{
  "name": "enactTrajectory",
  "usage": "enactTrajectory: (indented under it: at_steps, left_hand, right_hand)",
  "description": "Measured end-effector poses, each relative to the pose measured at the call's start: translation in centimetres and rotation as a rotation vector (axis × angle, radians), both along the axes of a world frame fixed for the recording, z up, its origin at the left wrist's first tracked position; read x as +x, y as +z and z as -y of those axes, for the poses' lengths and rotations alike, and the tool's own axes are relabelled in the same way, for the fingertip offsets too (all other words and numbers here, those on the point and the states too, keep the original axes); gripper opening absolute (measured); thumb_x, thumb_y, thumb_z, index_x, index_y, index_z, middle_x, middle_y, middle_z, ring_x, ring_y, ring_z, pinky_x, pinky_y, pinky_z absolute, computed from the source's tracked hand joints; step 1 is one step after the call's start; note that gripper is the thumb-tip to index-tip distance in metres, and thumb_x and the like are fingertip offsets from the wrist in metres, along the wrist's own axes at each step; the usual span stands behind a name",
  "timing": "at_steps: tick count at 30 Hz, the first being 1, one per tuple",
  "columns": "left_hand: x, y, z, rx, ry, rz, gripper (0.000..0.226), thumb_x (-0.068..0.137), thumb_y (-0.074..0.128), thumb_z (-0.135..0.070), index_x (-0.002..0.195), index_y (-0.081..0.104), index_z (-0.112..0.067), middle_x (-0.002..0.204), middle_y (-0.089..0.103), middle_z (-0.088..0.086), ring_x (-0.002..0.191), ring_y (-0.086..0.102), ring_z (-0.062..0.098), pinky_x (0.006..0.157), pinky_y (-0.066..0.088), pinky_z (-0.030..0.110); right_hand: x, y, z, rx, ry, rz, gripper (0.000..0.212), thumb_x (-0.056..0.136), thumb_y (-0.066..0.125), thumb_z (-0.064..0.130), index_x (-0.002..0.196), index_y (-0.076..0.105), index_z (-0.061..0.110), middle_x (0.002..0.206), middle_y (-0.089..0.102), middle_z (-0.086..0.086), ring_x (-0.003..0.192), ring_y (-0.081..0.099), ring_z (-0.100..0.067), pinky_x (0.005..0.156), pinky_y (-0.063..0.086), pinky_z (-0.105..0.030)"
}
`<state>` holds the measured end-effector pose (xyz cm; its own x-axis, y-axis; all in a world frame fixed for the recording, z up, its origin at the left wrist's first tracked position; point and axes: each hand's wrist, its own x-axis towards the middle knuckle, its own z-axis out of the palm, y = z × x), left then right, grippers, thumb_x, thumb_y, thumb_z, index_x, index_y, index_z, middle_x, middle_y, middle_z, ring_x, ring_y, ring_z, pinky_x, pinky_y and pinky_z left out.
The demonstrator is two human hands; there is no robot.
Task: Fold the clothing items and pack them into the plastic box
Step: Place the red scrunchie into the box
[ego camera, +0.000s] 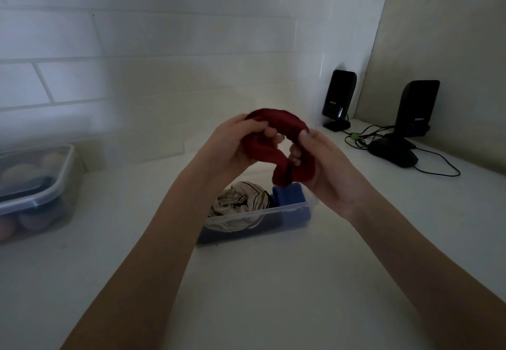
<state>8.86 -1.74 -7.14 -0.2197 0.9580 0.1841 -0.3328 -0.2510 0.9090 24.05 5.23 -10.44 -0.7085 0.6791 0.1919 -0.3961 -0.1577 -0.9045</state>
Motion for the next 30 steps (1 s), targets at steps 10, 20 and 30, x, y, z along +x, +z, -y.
enactTrajectory:
  at_steps: [10, 20, 30]
  left_hand:
    - [0.5, -0.5, 0.3, 0.1, 0.203, -0.352, 0.075, 0.068, 0.047, 0.015, 0.133, 0.032, -0.02, 0.111, 0.068, 0.006, 0.107, 0.064, 0.017, 0.094, 0.051, 0.03]
    - [0.7, -0.6, 1.3, 0.087, 0.191, -0.732, 0.047, 0.071, 0.07, -0.001, 0.108, 0.052, -0.024, 0.097, 0.064, -0.006, 0.087, 0.063, 0.004, 0.076, 0.053, 0.017]
    - [1.0, -0.8, 1.8, -0.042, -0.092, -0.745, 0.058, 0.067, 0.069, 0.005, 0.117, 0.053, -0.021, 0.103, 0.068, 0.012, 0.096, 0.067, 0.023, 0.085, 0.056, 0.035]
  right_hand:
    - [-0.3, 0.2, 2.5, 0.891, -0.423, 0.309, 0.03, 0.082, 0.065, 0.004, 0.104, 0.049, 0.017, 0.085, 0.073, -0.004, 0.08, 0.068, -0.016, 0.081, 0.055, -0.032]
    - [0.6, 1.2, 1.6, 0.579, -0.445, 0.194, 0.02, 0.081, 0.067, 0.002, 0.096, 0.062, 0.013, 0.08, 0.071, -0.006, 0.074, 0.069, -0.011, 0.07, 0.057, -0.026]
    - [0.4, 0.7, 1.7, 0.475, -0.344, 0.325, 0.015, 0.089, 0.055, 0.004, 0.099, 0.066, 0.005, 0.091, 0.068, -0.02, 0.082, 0.065, -0.026, 0.084, 0.054, -0.044]
